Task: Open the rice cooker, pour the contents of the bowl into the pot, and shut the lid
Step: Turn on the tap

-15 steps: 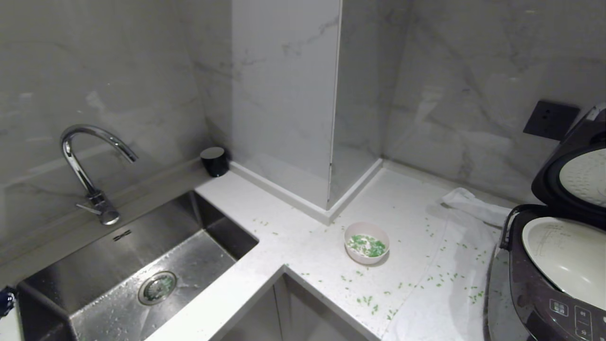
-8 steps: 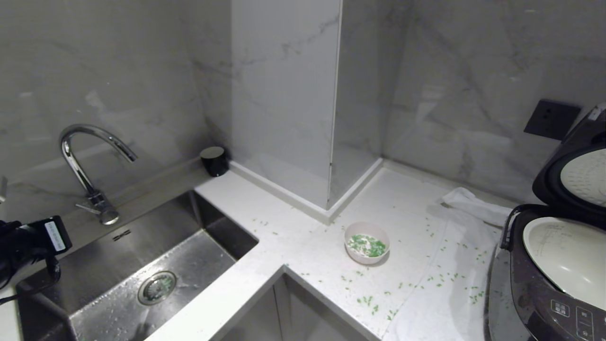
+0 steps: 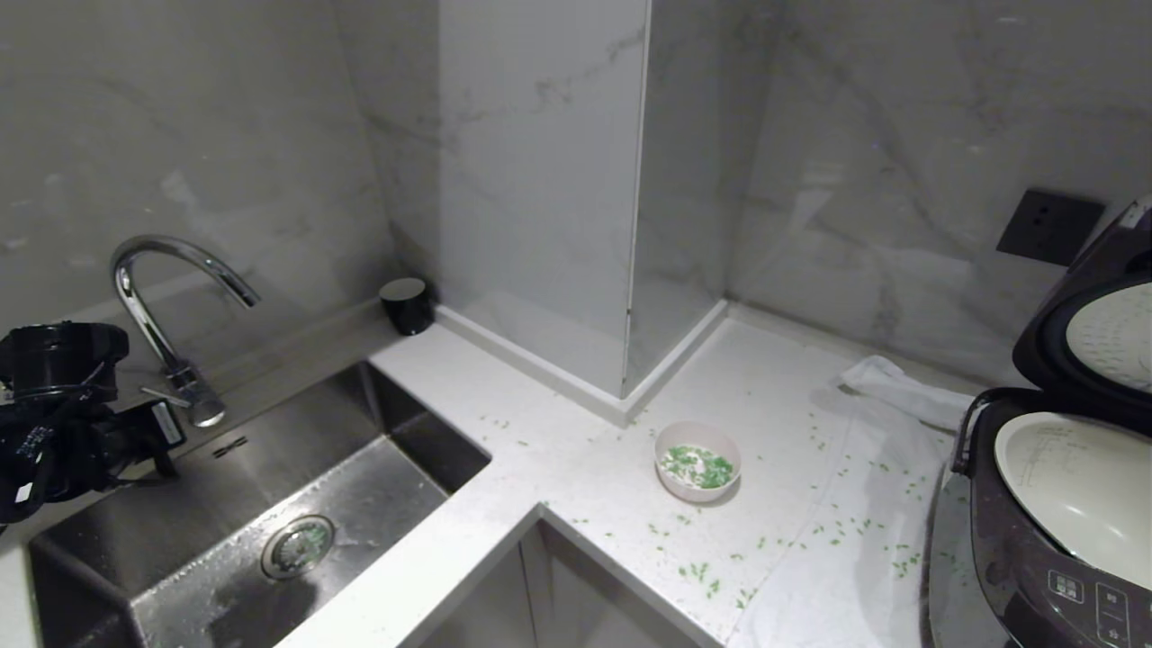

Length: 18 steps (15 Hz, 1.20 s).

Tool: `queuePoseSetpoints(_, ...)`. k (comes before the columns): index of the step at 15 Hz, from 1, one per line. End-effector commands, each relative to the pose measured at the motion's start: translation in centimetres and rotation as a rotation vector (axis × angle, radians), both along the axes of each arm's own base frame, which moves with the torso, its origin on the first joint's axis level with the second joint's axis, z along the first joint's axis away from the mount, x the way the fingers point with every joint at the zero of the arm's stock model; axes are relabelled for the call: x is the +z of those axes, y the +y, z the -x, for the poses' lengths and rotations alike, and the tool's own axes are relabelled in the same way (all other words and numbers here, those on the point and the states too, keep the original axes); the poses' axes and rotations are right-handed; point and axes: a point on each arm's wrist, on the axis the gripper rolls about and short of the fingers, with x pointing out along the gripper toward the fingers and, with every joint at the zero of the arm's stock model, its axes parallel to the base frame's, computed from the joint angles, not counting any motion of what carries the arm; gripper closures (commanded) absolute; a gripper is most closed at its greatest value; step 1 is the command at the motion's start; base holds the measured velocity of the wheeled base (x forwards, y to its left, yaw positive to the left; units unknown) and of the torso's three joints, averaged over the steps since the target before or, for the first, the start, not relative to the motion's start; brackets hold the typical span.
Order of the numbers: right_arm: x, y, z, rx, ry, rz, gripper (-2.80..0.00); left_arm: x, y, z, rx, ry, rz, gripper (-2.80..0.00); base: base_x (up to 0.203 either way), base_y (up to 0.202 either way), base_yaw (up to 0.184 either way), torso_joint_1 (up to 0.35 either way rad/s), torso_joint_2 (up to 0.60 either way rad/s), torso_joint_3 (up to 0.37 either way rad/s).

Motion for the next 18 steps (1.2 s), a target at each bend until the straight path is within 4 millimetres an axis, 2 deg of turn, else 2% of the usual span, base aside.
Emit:
queuePoseSetpoints(1,0.0,0.0,0.0,0.000,0.000,0.000,0.00,-2.6,0.9,-2.1,0.020,0.054,0.027,0.00,0.000,0.000,0.000,0.000,0.00,0.000)
queuePoseSetpoints(2,0.0,0.0,0.0,0.000,0.000,0.000,0.00,-2.8,1.0,-2.6,0.024,0.047,0.034,0.00,0.000,0.000,0.000,0.000,0.00,0.000)
queuePoseSetpoints(3,0.0,0.0,0.0,0.000,0.000,0.000,0.00,-3.0,1.1,-3.3,0.033,0.037,0.042,-2.80,0.000,0.000,0.000,0.000,0.00,0.000)
queuePoseSetpoints(10,0.0,0.0,0.0,0.000,0.000,0.000,0.00,-3.1,3.7,-8.1,0.073,-0.061,0.047,-2.80,0.000,0.000,0.000,0.000,0.00,0.000)
queuePoseSetpoints(13,0.0,0.0,0.0,0.000,-0.001,0.000,0.00,-4.5,5.0,-10.8,0.084,-0.077,0.041,-2.80,0.000,0.000,0.000,0.000,0.00,0.000)
queuePoseSetpoints(18,0.0,0.0,0.0,0.000,0.000,0.000,0.00,-6.0,8.1,-14.0,0.123,-0.122,0.022,-2.80,0.000,0.000,0.000,0.000,0.00,0.000)
